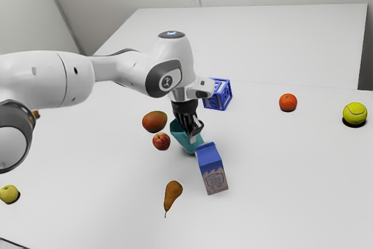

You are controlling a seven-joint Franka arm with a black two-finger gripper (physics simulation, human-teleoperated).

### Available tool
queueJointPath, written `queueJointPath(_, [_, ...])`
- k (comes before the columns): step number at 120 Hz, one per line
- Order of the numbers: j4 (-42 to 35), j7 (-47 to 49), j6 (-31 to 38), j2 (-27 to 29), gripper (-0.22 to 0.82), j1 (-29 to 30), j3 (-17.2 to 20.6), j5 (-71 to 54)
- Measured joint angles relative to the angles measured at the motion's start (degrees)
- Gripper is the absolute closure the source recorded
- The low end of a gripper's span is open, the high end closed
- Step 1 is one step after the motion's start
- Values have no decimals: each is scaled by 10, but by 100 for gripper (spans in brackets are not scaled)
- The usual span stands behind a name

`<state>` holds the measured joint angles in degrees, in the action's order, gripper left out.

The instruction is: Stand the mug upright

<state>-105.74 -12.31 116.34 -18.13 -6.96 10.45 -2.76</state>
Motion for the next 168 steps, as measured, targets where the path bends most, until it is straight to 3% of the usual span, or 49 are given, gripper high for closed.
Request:
queueJointPath(64, [-11,50,-25,-4,78,-15,0,-6])
queueJointPath(105, [-9,62,-31,10,32,-17,-1,-2])
queueJointPath(150, [15,72,-57,84,11,-13,3,0])
queueJointPath(168, [95,105,-93,87,5,-15,4,-2])
